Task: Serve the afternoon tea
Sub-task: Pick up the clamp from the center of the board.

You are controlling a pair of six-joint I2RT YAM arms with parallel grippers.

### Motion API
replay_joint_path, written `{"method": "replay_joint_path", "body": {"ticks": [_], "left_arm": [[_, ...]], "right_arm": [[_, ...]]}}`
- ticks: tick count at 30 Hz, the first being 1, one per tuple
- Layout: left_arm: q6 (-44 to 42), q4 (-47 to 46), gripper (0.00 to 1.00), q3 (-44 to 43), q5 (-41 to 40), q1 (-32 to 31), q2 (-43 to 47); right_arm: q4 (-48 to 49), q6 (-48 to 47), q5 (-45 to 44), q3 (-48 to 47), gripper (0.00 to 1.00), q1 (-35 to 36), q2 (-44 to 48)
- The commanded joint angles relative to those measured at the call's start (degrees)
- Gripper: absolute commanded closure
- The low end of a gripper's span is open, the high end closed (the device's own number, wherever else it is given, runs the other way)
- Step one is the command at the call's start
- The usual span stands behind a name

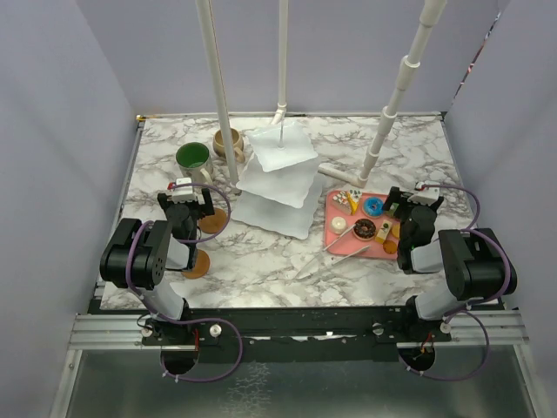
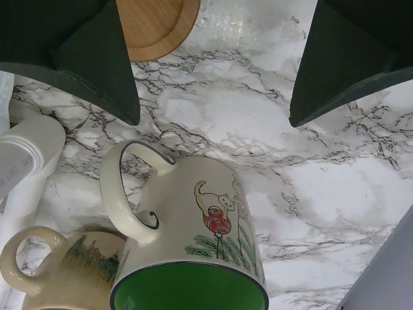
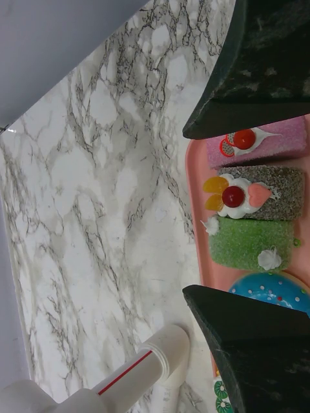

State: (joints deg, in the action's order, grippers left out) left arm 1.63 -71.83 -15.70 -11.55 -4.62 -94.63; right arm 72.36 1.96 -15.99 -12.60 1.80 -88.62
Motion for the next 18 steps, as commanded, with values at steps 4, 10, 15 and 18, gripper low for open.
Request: {"method": "replay_joint_path", "body": {"ticks": [4,10,15,18], "left_arm": [[0.2,-0.7,0.01,-0.1,0.5,-0.2,0.0],[-0.5,-0.5,0.01,-0.2,2.0,-0.2,0.4],[-1.1,22.3,0.01,-9.4,5.1,0.4,6.8],[-1.4,36.8,0.01,-16.1,7.1,0.6,7.8]], "right_arm": [[1.7,0.0,0.3,-0.2,0.0,-0.1,-0.3],[1.1,-0.2,-1.4,0.7,0.0,0.0,1.2],[4.7,-1.4,0.9,3.2,0.0,0.2,3.1],[-2.8,-0.7,-9.0,0.3,0.0,2.3,6.6]]}}
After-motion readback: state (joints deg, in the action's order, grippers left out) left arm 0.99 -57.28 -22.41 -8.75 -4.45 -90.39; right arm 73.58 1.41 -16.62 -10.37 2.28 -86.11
